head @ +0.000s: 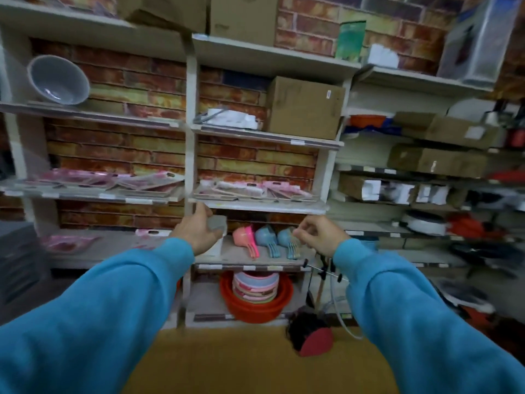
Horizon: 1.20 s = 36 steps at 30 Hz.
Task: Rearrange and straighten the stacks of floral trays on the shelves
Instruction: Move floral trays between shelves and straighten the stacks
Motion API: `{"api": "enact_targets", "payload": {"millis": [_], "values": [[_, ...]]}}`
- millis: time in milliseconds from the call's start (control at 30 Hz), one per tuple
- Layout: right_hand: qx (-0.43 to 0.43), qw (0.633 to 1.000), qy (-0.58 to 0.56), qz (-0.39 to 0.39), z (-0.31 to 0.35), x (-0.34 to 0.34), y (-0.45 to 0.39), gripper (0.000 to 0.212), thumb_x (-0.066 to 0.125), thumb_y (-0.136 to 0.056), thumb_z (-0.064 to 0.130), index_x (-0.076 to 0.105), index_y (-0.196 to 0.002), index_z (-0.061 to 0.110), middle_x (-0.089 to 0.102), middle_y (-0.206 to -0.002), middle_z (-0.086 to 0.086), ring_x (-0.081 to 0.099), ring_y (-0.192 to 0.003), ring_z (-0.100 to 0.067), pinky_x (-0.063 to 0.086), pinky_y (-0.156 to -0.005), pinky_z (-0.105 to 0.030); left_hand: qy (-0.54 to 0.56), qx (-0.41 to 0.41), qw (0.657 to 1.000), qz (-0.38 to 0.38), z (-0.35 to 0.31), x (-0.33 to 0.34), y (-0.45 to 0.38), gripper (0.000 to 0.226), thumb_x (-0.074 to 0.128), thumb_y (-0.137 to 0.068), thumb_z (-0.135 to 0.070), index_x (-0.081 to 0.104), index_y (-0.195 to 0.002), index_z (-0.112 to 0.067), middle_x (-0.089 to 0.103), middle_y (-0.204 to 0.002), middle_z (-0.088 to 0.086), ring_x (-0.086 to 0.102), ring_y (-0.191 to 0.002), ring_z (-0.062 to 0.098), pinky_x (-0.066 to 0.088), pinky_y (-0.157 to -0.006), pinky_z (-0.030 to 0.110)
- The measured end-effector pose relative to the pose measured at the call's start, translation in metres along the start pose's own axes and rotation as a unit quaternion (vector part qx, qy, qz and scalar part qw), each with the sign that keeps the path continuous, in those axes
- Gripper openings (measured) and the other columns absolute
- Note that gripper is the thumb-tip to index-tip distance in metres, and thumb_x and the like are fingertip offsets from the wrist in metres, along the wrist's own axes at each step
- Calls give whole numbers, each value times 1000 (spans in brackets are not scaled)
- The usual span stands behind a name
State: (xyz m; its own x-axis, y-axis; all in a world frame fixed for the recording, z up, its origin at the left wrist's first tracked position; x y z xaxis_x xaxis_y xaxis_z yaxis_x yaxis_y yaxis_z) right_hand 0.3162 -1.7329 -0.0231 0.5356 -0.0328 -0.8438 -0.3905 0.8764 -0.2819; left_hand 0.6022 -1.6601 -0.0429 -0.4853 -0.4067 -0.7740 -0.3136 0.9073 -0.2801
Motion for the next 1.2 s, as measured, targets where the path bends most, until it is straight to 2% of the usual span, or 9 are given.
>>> {"api": "enact_targets", "payload": {"millis": [167,400,533,733,833,933,1067,1133,1200], "values": [[19,999,-20,-15,-73,14,-110,26,58,-87,44,65,-88,20,72,-83,-5,66,-79,-20,57,-78,-40,-7,27,1000,2,-19,64,-122,45,62,-82,-35,42,-120,-22,65,-106,11,62,-102,33,51,-91,44],[26,998,-45,-35,-145,10,-271,27,58,-89,40,66,-96,15,71,-90,-6,67,-84,-24,57,-83,-42,-1,44,999,15,-40,124,-285,11,62,-81,-25,60,-92,-27,66,-78,-7,65,-87,22,55,-85,39],[20,999,-40,-26,-173,18,-341,26,57,-89,40,66,-96,17,71,-91,-6,67,-84,-24,56,-83,-42,-11,39,999,30,-44,155,-360,16,61,-82,-24,60,-98,-27,64,-77,-9,63,-91,23,51,-85,32],[27,999,-22,-34,-236,38,-445,20,59,-88,36,67,-91,18,71,-90,-5,65,-87,-24,55,-83,-40,31,61,997,46,-50,216,-479,30,63,-83,-20,53,-110,-23,68,-86,0,64,-91,24,49,-89,34],[40,999,-4,-25,-262,49,-505,21,59,-88,37,67,-92,19,70,-90,-4,65,-88,-25,54,-83,-38,54,72,994,56,-45,246,-543,24,64,-82,-22,50,-102,-22,69,-87,4,65,-92,28,52,-89,41],[50,998,19,-33,-283,56,-573,23,57,-88,39,68,-94,19,70,-94,-4,64,-89,-22,53,-83,-35,60,79,993,61,-42,272,-620,19,64,-82,-26,49,-93,-23,68,-93,8,65,-92,31,52,-87,41],[65,997,37,-25,-307,61,-650,20,59,-89,36,69,-94,20,68,-92,2,63,-87,-18,46,-72,-25,69,77,991,86,-48,310,-711,17,63,-83,-28,48,-89,-25,69,-90,8,65,-90,31,51,-84,38],[70,997,26,-26,-323,63,-680,13,60,-89,36,67,-89,25,64,-87,7,61,-84,-15,41,-64,-17,100,68,987,102,-55,330,-748,19,62,-85,-28,47,-94,-23,69,-87,8,65,-87,30,51,-78,36],[79,996,31,-12,-343,66,-709,10,61,-88,37,64,-86,28,61,-86,8,58,-82,-13,40,-64,-16,116,62,984,120,-62,354,-783,24,62,-85,-27,44,-101,-23,68,-85,8,65,-83,31,50,-74,35]]}}
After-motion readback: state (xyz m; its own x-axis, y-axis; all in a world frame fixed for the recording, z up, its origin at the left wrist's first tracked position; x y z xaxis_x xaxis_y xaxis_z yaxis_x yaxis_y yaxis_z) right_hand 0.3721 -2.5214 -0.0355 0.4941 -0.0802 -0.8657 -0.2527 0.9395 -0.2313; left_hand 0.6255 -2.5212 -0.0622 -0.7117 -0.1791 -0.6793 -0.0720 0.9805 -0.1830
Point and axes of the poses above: each hand's wrist, its own y-axis away from the middle knuckle, its own x-axis out of the palm, z = x × y, the point moved 1 cm from there along -y, towards the middle knuckle
